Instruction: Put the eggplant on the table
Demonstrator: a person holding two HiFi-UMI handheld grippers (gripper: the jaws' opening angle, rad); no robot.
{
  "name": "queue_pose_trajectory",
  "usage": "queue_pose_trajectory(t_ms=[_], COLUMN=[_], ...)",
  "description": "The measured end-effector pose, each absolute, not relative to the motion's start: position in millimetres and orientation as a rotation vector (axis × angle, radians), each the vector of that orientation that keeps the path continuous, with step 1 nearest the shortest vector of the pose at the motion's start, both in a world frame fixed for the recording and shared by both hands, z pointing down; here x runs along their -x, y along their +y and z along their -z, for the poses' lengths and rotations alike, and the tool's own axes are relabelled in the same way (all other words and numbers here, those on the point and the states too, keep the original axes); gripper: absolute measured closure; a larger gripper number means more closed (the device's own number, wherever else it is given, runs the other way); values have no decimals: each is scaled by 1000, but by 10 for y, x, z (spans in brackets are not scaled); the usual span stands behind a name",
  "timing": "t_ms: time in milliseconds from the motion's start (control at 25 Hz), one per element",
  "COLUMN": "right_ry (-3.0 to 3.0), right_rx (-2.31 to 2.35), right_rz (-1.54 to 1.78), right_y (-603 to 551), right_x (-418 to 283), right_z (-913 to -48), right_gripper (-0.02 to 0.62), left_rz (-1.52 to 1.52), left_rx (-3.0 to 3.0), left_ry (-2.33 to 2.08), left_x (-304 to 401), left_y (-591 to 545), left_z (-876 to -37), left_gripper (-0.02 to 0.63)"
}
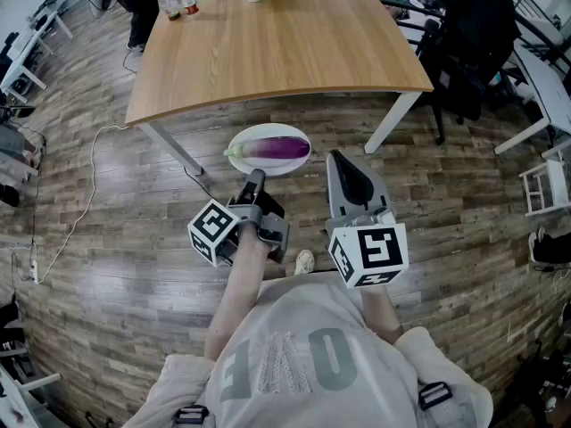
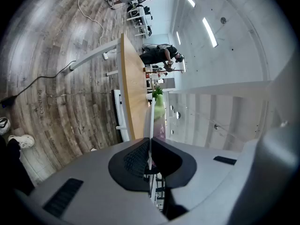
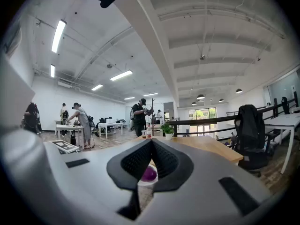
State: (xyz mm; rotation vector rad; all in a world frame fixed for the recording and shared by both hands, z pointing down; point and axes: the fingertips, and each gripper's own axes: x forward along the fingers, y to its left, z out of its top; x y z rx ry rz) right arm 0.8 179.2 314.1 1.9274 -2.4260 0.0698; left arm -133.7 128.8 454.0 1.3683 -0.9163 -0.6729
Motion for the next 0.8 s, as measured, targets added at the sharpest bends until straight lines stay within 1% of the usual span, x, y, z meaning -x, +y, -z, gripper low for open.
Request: queue_pose_trajectory(t_ms=[800], right_ry=[-2442], right_rx=[-1979], right_rz=[-85], right_y=[1815], right_x=[-188], right_z=[-3150], right_gripper=[577], left_rz=[661], left_rx=[-1374], left_ry=[-926], left_x=[1257], left_y=[1272], left_z=[-4557], left_gripper=[586])
